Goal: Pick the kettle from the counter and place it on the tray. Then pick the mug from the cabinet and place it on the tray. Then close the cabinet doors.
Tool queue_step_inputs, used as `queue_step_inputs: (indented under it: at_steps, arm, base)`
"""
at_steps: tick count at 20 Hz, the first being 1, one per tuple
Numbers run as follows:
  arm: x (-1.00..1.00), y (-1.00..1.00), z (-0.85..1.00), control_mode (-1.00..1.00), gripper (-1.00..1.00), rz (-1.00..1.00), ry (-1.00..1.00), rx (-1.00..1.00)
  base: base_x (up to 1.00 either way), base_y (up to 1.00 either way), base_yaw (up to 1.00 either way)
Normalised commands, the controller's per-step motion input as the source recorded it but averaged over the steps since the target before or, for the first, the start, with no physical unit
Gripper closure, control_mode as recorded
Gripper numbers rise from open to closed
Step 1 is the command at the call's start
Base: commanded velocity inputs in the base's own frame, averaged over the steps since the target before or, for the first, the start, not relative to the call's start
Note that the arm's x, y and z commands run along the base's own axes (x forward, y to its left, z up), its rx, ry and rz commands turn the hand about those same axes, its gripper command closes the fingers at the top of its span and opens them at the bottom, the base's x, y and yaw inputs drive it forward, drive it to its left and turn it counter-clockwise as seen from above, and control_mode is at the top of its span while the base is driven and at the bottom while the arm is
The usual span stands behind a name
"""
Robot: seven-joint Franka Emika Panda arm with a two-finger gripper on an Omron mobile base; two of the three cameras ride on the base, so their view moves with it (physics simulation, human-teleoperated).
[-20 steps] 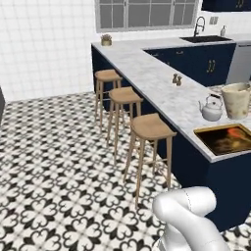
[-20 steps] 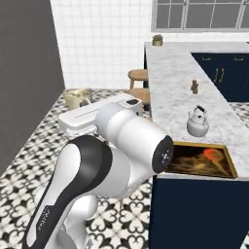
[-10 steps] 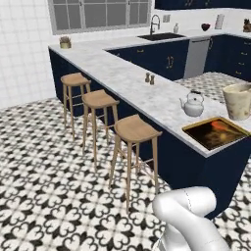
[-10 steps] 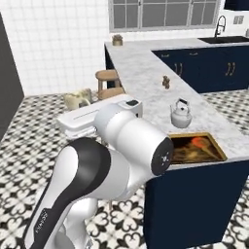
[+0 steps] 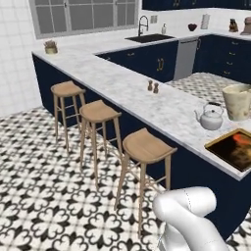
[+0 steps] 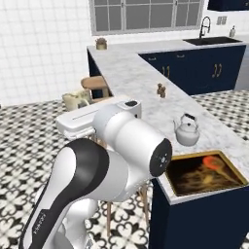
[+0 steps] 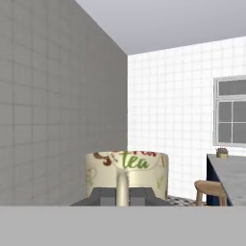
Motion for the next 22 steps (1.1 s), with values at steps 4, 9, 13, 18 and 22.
queue_step_inputs:
  at_steps: [4,9,13,18,22]
  arm:
    - [0.00,0.00,0.00,1.00,1.00,0.00,0.00,0.00]
    - [0.00,0.00,0.00,1.00,1.00,0.00,0.00,0.00]
    - [0.00,0.00,0.00,1.00,1.00,0.00,0.00,0.00]
    - [0.00,0.00,0.00,1.00,1.00,0.00,0.00,0.00]
    - [0.00,0.00,0.00,1.00,1.00,0.00,0.00,0.00]
  base:
    - [0.45,0.09,-0.31]
    - [0.31,0.00,-0.39]
    - [0.39,0.03,-0.39]
    - [0.60,0.04,-0.35]
    - [0.55,0.05,-0.32]
